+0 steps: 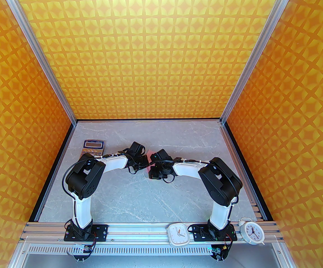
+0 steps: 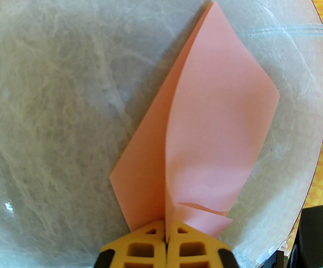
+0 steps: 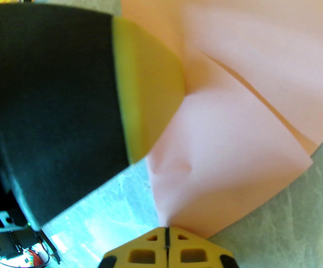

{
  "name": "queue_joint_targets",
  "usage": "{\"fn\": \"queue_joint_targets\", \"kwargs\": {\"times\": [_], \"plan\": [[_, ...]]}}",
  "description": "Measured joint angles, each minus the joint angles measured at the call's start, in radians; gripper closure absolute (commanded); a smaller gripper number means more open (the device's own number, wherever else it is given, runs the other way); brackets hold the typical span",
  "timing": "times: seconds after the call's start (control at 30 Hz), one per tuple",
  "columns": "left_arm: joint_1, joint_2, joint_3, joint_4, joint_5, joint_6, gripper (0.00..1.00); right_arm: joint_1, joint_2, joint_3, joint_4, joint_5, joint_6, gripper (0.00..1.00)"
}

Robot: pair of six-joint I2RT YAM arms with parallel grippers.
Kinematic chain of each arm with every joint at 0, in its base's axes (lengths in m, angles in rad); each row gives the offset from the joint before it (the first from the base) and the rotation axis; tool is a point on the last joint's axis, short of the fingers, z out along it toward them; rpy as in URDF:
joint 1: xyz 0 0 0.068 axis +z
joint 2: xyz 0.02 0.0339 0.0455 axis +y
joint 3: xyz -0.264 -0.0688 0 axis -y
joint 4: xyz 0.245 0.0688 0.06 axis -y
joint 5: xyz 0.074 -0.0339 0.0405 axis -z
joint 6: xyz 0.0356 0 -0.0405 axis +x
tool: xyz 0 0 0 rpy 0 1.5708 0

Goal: Fold a paper plane with a square sheet of paper (fold left side to right side)

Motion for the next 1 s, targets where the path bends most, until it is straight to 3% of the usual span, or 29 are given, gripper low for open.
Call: {"fn": "queue_joint_targets", "kwargs": {"times": [0.23, 0.43, 0.6, 1.0], "plan": [[0.000, 0.000, 0.007, -0.016, -0.003, 0.005, 1.00, -0.008, -0.030, -0.032, 0.026, 0.003, 0.021, 0.99], [0.000, 0.000, 0.013, -0.032, -0.007, 0.008, 1.00, -0.087, -0.092, -0.102, 0.132, 0.002, 0.109, 1.00], [0.000, 0.000, 0.013, -0.037, -0.007, 0.008, 1.00, -0.142, -0.089, -0.119, 0.219, -0.005, 0.190, 1.00], [-0.002, 0.000, 0.013, -0.037, -0.008, 0.008, 1.00, -0.146, -0.017, -0.120, 0.335, -0.027, 0.298, 1.00]]}}
